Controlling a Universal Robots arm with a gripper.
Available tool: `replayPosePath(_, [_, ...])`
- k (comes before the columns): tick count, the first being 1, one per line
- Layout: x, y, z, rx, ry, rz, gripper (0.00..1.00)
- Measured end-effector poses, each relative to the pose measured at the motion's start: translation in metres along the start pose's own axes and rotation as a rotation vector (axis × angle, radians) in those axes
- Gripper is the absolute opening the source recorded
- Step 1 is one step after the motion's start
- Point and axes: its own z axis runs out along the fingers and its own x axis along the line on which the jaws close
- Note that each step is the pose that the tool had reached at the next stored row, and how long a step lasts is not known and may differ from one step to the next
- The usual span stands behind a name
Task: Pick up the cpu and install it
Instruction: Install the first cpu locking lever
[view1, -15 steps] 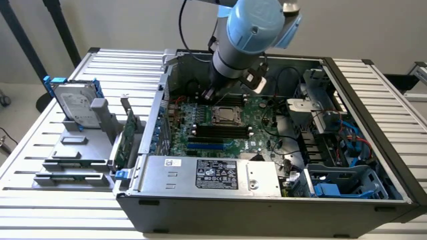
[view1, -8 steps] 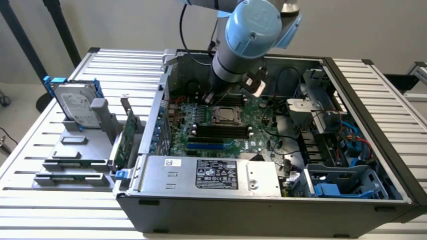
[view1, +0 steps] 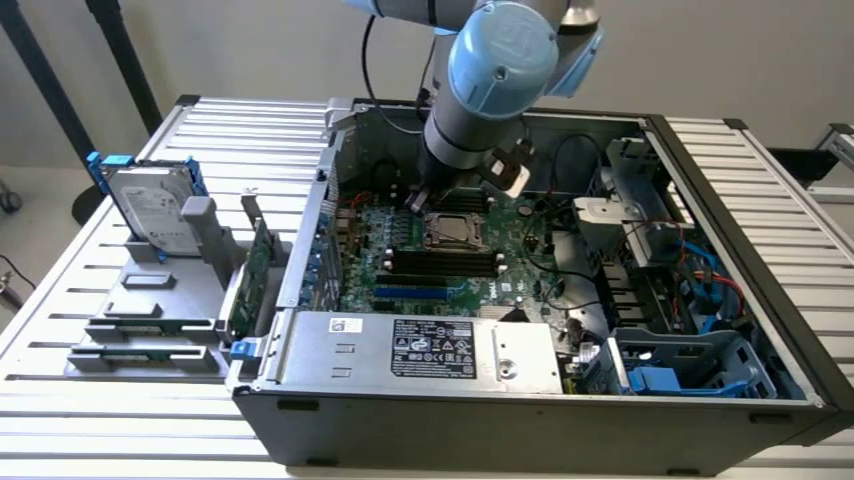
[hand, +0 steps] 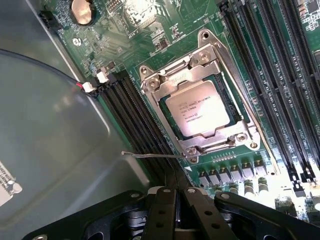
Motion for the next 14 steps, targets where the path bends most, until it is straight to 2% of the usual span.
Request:
replayPosePath(4, [0.0005,0.0005,0.0048,-0.0100,0.0000,-0.004,0.11])
replayPosePath(9, [-0.0001,0.0012,0.0073,-0.0135,-0.0042,-0.004,0.11])
replayPosePath(14, [0.0027,0.0001,0.0107,-0.0191,-0.0136,-0.002,0.11])
